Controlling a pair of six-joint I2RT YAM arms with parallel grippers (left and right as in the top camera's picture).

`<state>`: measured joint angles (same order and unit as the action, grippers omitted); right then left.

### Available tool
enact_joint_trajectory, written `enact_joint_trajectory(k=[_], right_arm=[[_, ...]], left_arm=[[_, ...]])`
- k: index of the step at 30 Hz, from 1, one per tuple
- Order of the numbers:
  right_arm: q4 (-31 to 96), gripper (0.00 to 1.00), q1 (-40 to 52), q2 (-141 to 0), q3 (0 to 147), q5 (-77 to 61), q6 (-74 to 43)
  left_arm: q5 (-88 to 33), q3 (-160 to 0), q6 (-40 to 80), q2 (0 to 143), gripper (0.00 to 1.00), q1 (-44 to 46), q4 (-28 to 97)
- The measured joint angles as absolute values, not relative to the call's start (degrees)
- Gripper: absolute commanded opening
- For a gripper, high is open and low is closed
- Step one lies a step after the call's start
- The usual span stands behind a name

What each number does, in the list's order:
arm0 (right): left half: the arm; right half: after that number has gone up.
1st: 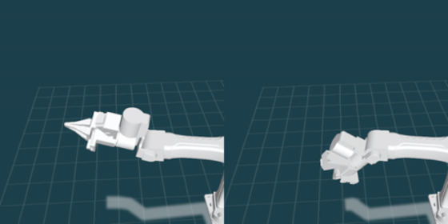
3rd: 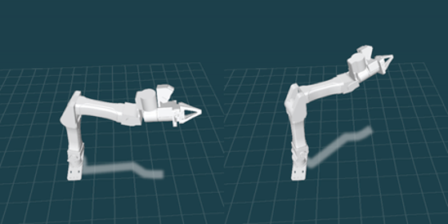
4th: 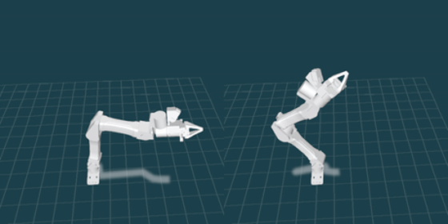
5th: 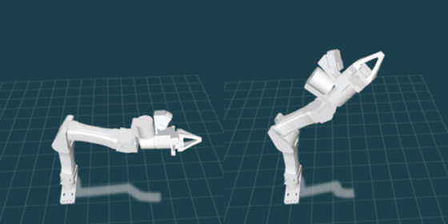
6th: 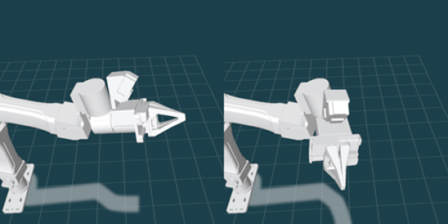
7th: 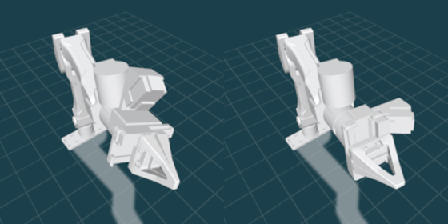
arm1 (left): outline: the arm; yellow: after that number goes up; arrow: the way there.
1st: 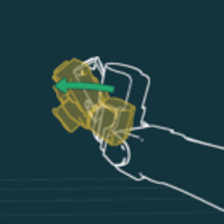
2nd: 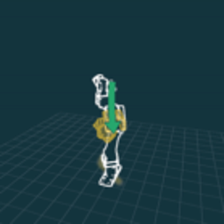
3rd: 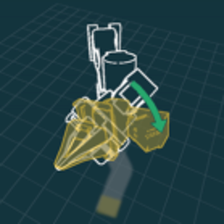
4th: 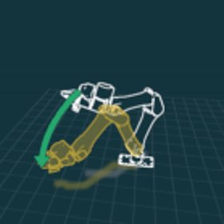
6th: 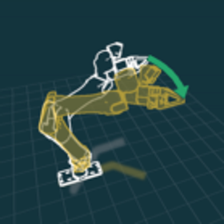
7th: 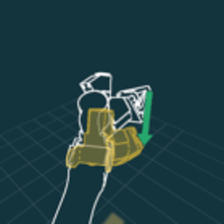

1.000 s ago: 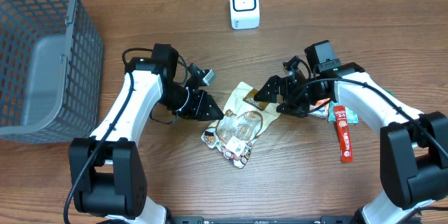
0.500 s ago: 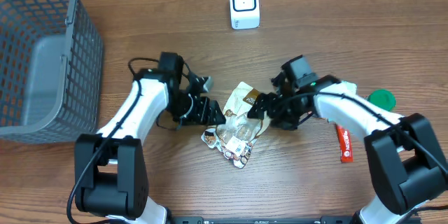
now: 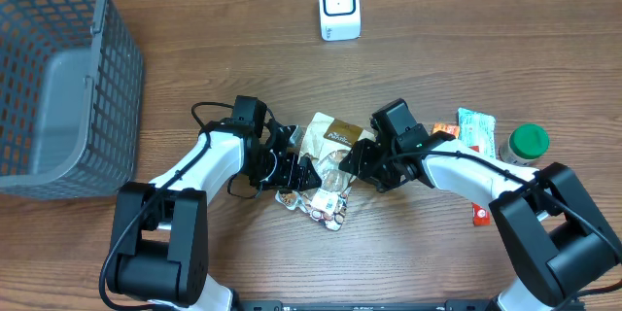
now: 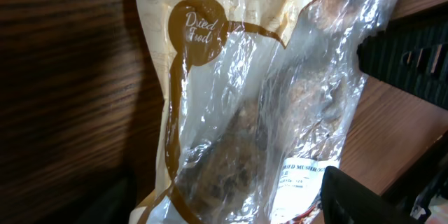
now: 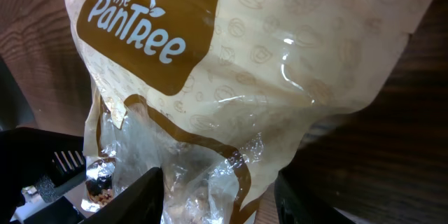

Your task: Scan the item barcode

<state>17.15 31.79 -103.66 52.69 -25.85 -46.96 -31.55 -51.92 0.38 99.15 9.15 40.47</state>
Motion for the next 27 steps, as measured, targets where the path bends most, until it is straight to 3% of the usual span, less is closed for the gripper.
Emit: enact_joint_trajectory(k=[10,14,21,27], right_arm=[[15.92,0.52,33.26,-103.66,52.47,-25.23,-48.93],[15.77,0.52,33.32,-103.72,52.47,-25.26,-49.32],[14.63,0.52,33.43,-104.12,52.47,-26.04,-49.50],[13.63,0.52,34.52,-104.38,52.45,-26.15,-49.50]], left_arm=[[-32.75,-51.16,1.41,99.00,0.74,9.15,39.70],[-33.17,-49.98,2.68,98.52,0.67,9.15,37.71],[-34.63,-47.64,5.67,97.58,0.66,9.15,33.89],[-35.77,-45.89,7.60,97.23,0.51,9.15,30.94]])
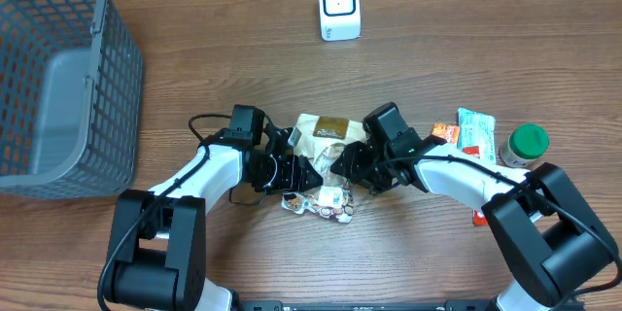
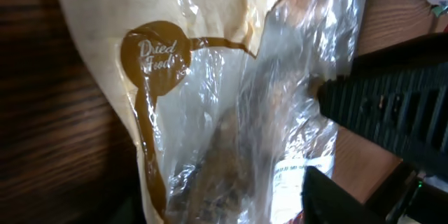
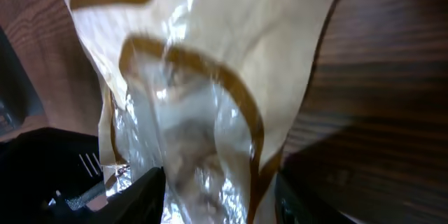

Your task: Scan the item barcode

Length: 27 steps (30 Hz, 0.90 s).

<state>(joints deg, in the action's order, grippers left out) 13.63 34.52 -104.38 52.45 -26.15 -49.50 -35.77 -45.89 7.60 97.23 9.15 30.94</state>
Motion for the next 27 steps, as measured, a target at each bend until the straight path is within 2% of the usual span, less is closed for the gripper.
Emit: enact_joint_trajectory(k=[4,9,18,25,27], right_arm=[[13.04,0.49,35.68,-104.53,52.36,-26.89,-49.50],[12.62,0.29,35.83,-104.92,51.90,-28.18,-49.82],[10.28,0.04,36.03,-105.08,51.83,-30.63,-51.27],[8.38,0.04,36.03,-105.21,51.83,-31.75,-51.37],[8.43,0.04,36.03,-105.25,51.83,-31.90,-51.35]], left_arm=[[-35.57,-45.45,8.25,97.23,0.50,9.15,30.57],[-35.83,-45.45,8.69,97.23,0.59,9.13,30.50],[-37.76,-45.47,8.91,97.23,0.66,9.10,30.41],[-37.56,-45.43,8.91,97.23,0.58,8.97,30.44],[-37.30,-45.39,8.91,97.23,0.52,8.97,30.44]])
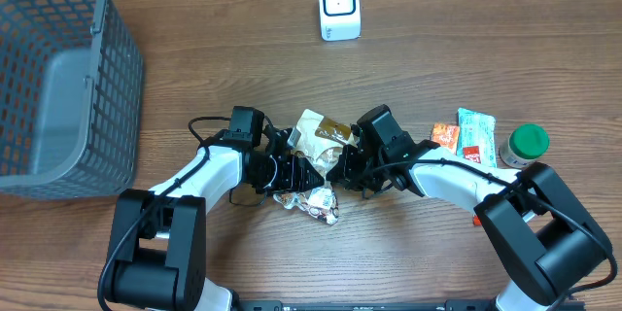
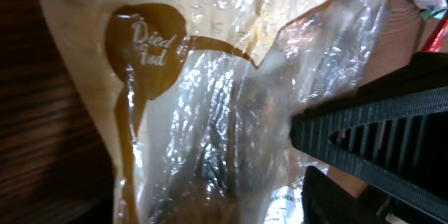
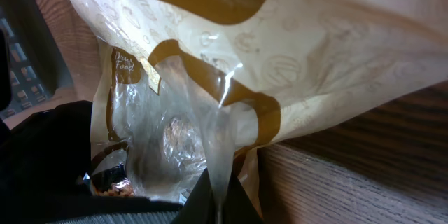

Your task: Scan the item barcode

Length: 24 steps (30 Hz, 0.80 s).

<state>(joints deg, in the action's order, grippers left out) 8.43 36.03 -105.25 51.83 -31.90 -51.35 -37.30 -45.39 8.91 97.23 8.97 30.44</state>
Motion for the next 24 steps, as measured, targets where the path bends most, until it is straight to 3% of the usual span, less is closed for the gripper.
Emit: enact_joint_trajectory(k=[8,10,12,14,17,24], right_arm=[[8.56,0.06,36.01,-105.30,51.81,-32.49,-50.98],[8.54,0.16,36.05,-105.30,51.79,-32.62,-51.09],[8.67,0.37,36.03,-105.30,51.79,-32.45,-51.03],[9.19,0.51,36.05,-105.30,51.77,-31.51,-49.84],[10.20,0.58,36.03,-105.38,51.70,-30.61,-48.56],[10.66,0.73,33.39,-105.34,51.86,-33.95,-44.21]], left_arm=[[-36.34,-44.60,9.10,97.73,0.26,8.97,30.89],[-36.53,-44.49,9.13,97.89,0.19,8.97,31.05],[-36.71,-44.49,9.06,97.95,0.15,8.97,31.09],[-36.86,-44.53,9.02,98.06,0.10,8.97,31.59],[-36.84,-44.99,8.99,98.28,0.04,8.86,33.65],[-36.27,-49.21,4.36,98.98,0.04,6.55,44.25]])
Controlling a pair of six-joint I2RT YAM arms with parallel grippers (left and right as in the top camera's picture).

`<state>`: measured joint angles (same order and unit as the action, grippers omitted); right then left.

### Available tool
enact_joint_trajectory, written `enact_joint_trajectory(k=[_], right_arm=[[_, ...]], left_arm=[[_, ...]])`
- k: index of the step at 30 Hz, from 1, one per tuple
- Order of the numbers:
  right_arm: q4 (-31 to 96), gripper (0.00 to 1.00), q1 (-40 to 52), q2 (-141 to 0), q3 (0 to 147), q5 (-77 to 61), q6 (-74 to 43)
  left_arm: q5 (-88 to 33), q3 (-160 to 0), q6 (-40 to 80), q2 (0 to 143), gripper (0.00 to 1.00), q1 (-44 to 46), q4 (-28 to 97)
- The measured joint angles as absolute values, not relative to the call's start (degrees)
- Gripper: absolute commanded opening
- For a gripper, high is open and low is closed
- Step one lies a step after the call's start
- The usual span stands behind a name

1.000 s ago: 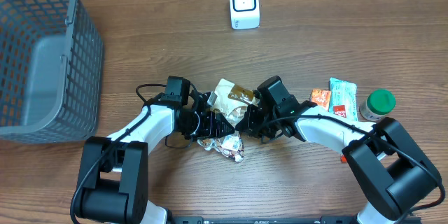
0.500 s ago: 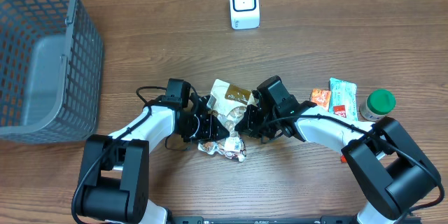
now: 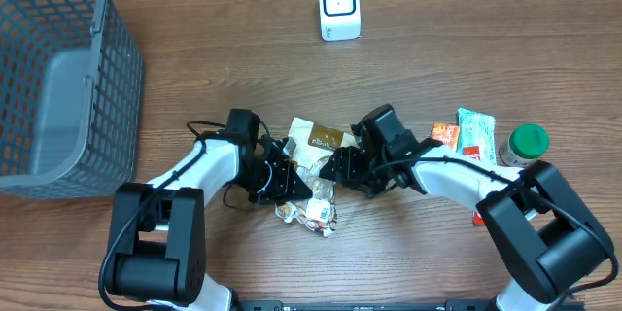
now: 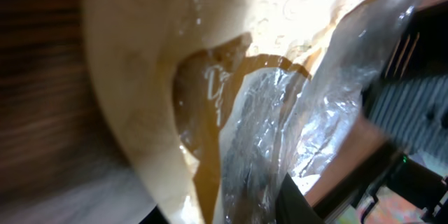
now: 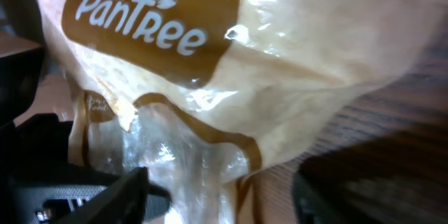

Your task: Scan the item barcode

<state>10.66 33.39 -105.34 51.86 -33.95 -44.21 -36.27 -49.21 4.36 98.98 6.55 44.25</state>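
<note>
The item is a cream and brown bag of dried food (image 3: 317, 140) with a clear window, printed "The PanTree" (image 5: 143, 15); it sits between both arms at the table's middle. My left gripper (image 3: 289, 183) is shut on the bag's clear lower part (image 4: 234, 210), and the cream film (image 4: 133, 63) fills that view. My right gripper (image 3: 335, 166) is open, its fingers spread wide either side of the bag's window (image 5: 217, 196). The white scanner (image 3: 339, 7) stands at the far edge. No barcode shows in any view.
A grey mesh basket (image 3: 58, 78) fills the far left. Small snack packets (image 3: 313, 214) lie under the bag. To the right lie an orange packet (image 3: 444, 134), a green and white packet (image 3: 475, 130), a green-lidded jar (image 3: 528, 143) and a red item (image 3: 481, 217).
My right gripper, then pinched on the bag's clear film, now stands open around it. My left gripper's fingers have closed in on the bag. The bag has tipped so its brown logo faces the right wrist.
At first both grippers stood open around the bag, left at the window end, right below the logo. The bag then crumpled between them. Then the right gripper pinched the film, and now it is open while the left holds the bag.
</note>
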Motion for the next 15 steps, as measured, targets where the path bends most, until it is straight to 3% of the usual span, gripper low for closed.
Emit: enact_joint_trajectory(k=[9,15], right_arm=[[12.88,0.88,22.63,-105.30,51.88,-45.93,-36.03],[9.08,0.89,21.02,-105.27,51.88,-57.63,-30.41]], left_arm=[[-39.40,-59.05,-6.09,99.15,0.04,5.13,57.41],[-42.41,-63.99,-12.49,99.15,0.04,5.13,62.24]])
